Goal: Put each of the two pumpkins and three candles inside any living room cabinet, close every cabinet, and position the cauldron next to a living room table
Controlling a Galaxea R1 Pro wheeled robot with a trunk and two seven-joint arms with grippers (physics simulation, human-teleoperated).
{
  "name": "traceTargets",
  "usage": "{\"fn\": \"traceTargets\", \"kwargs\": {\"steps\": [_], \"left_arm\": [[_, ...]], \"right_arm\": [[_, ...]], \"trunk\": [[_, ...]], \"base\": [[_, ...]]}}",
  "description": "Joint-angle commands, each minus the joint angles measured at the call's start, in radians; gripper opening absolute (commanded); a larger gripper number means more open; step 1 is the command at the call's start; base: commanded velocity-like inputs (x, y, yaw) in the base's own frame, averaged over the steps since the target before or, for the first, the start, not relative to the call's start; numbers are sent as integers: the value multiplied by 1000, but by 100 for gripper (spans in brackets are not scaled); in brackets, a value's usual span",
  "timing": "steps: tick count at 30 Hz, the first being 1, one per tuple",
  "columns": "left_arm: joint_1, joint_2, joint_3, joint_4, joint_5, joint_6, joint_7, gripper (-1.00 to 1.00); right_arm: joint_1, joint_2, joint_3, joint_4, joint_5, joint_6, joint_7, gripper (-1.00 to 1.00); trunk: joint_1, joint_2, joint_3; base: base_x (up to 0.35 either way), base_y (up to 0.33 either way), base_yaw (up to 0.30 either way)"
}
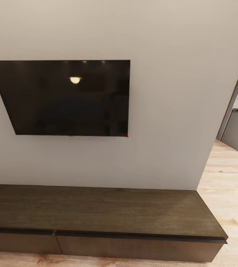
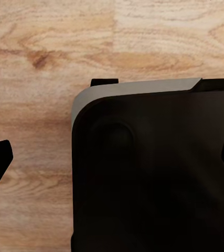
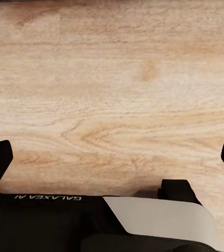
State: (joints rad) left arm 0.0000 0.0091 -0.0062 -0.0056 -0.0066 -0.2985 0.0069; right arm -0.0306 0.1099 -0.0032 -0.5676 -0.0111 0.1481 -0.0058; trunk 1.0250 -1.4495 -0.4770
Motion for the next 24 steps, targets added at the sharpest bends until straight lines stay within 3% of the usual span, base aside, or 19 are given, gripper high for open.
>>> {"fn": "traceTargets", "kwargs": {"steps": [1, 14, 17, 21, 24], "left_arm": [[0, 0, 1, -1, 0, -2, 1, 100], [0, 0, 3, -2, 4, -5, -3, 100], [0, 0, 7, -49, 4, -47, -14, 100], [11, 2, 9, -277, 7, -80, -19, 100], [51, 3, 9, -547, 8, -63, -18, 100]], "right_arm": [[-2, 0, -1, -3, -1, 7, 0, 100], [-8, 0, -1, 0, -1, 12, -2, 100], [-8, 1, 0, -1, -1, 12, -4, 100], [-32, 5, 0, -6, -1, 17, -5, 100], [-58, 10, 0, -7, -1, 19, -6, 100]], "trunk": [[0, 0, -1], [0, 0, -1], [0, 0, -1], [0, 0, -1], [0, 0, -1]], "base": [[0, 0, 0], [0, 0, 0], [0, 0, 0], [0, 0, 0], [0, 0, 0]]}}
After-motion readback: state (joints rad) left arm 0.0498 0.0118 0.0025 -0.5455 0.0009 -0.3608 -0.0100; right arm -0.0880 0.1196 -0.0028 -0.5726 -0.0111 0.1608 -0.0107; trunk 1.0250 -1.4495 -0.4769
